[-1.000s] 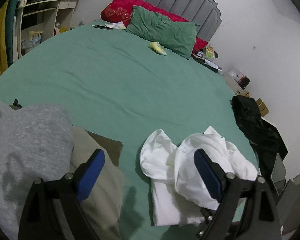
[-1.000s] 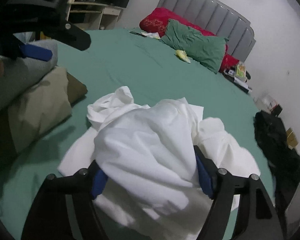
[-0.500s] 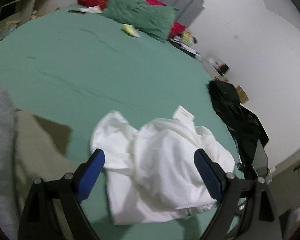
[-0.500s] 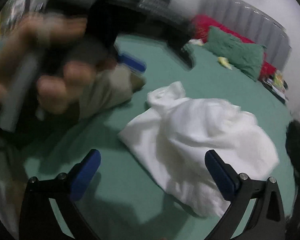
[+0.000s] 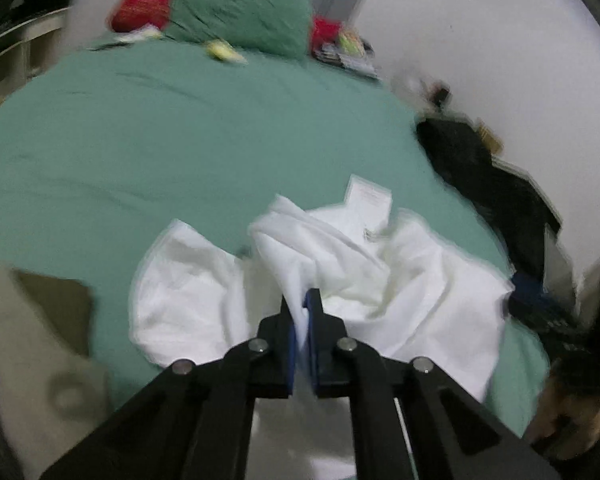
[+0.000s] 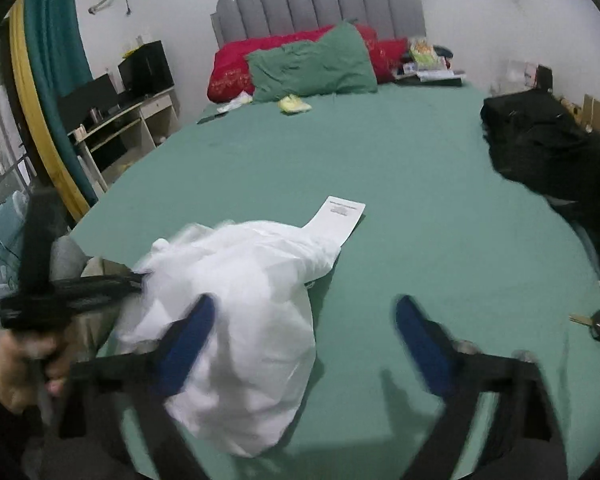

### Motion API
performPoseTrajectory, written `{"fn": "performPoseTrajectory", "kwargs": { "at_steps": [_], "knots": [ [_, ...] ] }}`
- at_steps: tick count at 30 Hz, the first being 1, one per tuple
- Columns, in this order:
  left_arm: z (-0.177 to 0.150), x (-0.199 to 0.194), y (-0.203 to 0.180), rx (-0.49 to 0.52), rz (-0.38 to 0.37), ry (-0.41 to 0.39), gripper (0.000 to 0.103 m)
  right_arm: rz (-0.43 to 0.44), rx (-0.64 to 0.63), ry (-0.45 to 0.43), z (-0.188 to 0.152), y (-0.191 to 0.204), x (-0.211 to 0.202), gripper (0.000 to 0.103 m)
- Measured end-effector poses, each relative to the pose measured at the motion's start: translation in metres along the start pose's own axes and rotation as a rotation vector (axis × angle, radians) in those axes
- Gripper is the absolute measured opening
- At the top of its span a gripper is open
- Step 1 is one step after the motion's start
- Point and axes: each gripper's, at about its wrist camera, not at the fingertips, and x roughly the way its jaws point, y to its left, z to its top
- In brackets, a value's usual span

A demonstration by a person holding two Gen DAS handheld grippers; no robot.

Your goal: Fold large clothes

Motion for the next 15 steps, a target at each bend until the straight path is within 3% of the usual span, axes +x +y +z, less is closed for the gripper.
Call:
{"fn": "performPoseTrajectory", "kwargs": {
  "at_steps": [1, 2, 4, 5, 7, 9, 11, 13, 15],
  "knots": [
    [-0.001, -0.011, 0.006, -0.023, 0.012, -0.037, 0.004, 0.012, -0.007, 0.022, 0.002, 0.005, 0.011, 0.05],
    [-0.003, -0.023, 0.014, -0.054, 0.044, -0.078, 0.002, 0.02, -0.01, 0.047, 0.001, 0.01, 0.022, 0.041],
    [-0.01, -0.032, 0.035, -0.141, 0.122, -0.101, 0.003, 0.055, -0.019, 0.157, -0.004, 0.02, 0.056, 0.041],
    [-0.014, -0.029, 0.043, -0.172, 0.142, -0.078, 0.003, 0.059, -0.028, 0.202, -0.008, 0.025, 0.072, 0.041],
    [-0.022, -0.008, 0.06, -0.219, 0.208, 0.048, 0.009, 0.019, -0.054, 0.206, -0.015, 0.031, 0.092, 0.041],
    [-0.027, 0.001, 0.07, -0.263, 0.242, 0.112, 0.052, -0.034, -0.098, 0.182, -0.017, 0.039, 0.1, 0.042],
    [-0.026, -0.008, 0.071, -0.285, 0.186, 0.086, 0.062, -0.033, -0.093, 0.185, -0.016, 0.039, 0.103, 0.043],
    [-0.018, -0.029, 0.057, -0.219, 0.209, -0.006, 0.068, -0.017, -0.092, 0.203, -0.014, 0.038, 0.103, 0.043],
    [-0.01, -0.045, 0.04, -0.145, 0.158, -0.094, 0.083, -0.005, -0.112, 0.217, -0.012, 0.04, 0.104, 0.043]
  ]
}}
